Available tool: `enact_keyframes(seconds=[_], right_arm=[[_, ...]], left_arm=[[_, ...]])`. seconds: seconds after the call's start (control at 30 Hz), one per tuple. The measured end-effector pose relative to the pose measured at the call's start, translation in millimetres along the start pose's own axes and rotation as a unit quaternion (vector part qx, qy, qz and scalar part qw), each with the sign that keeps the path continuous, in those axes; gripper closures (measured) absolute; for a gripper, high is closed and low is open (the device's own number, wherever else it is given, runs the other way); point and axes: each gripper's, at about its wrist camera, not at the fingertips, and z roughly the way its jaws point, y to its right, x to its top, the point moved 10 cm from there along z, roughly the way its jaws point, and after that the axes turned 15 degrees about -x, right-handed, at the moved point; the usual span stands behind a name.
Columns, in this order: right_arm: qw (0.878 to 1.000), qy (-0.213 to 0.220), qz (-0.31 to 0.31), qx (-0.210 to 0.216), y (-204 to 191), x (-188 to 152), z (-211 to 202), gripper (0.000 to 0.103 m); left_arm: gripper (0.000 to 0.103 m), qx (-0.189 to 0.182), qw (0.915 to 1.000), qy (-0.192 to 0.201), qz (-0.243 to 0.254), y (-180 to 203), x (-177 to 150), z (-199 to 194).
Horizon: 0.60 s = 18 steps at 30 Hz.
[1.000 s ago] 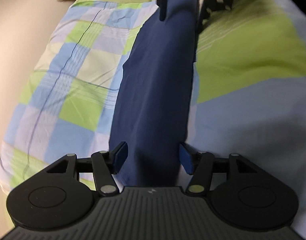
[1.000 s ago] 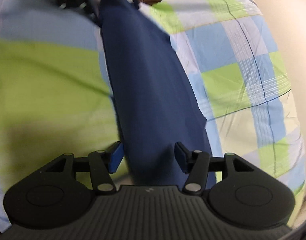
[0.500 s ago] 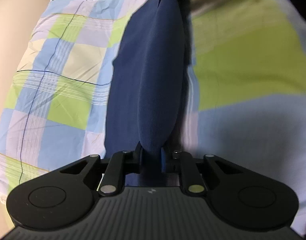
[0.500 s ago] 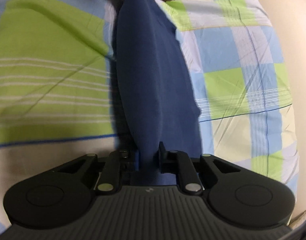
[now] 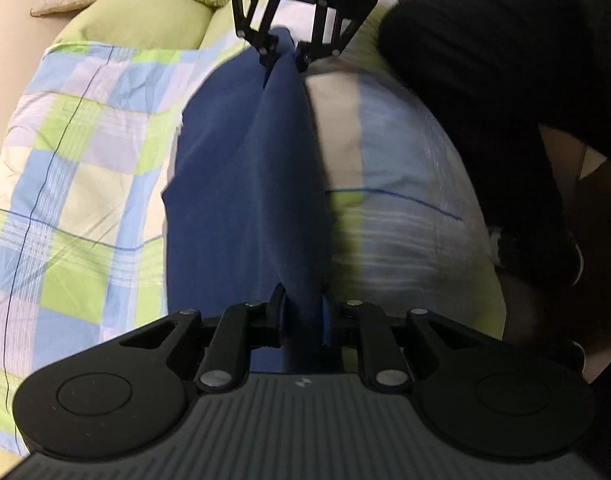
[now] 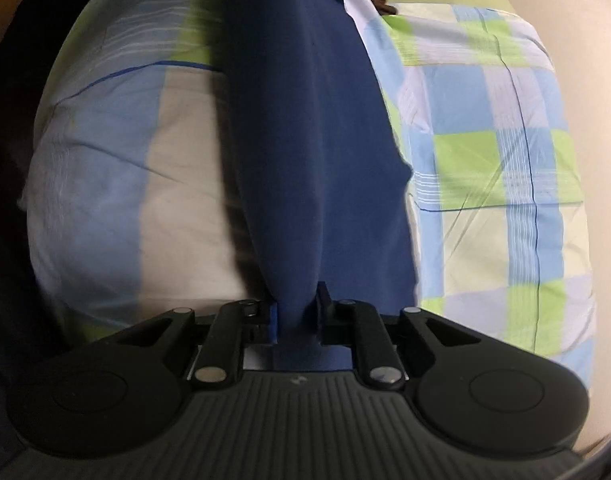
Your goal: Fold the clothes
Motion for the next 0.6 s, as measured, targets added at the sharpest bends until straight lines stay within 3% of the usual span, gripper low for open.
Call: enact_keyframes(seconds=[0.03,0.07,0.1,0.17,0.27,0.37,0.47,0.6], right_arm=[[1.0,-0.005,0.01,-0.006,1,1,-2,0.08],[1.0,-0.015,0.019,-0.007,5,3,-5,0.077],[0.999,-0.023,0.027,-0.009,8,3,-9,0.071],[0.998,-0.037,0.041,-0.012,14,5,-22,0.07],[0.997,-0.044,0.058,-0.017,21,22,-47,0.07],[0.995,-0.013,0.1,-0.022,22,75,-69,0.068],[0.991,0.018,0.136,-0.008,12,125,-74,0.054],[0.994,0.045,0.099,0.02,-34,179,-74,0.051]], left_arm=[[0.066,-0.001,1.0,0.002,-0.004,-1,0,-1],[0.055,-0.006,0.9995,0.016,-0.028,-3,-3,-11],[0.051,-0.008,0.998,0.035,-0.053,-9,-9,-23],[0.049,-0.003,0.9951,0.062,-0.077,-20,-24,-42],[0.05,0.036,0.9942,0.061,-0.082,-29,-53,-56],[0.05,0.069,0.9915,0.064,-0.09,-51,-83,-62],[0.05,0.087,0.9889,0.065,-0.101,-65,-107,-62],[0.05,0.098,0.9874,0.072,-0.101,-64,-125,-66]])
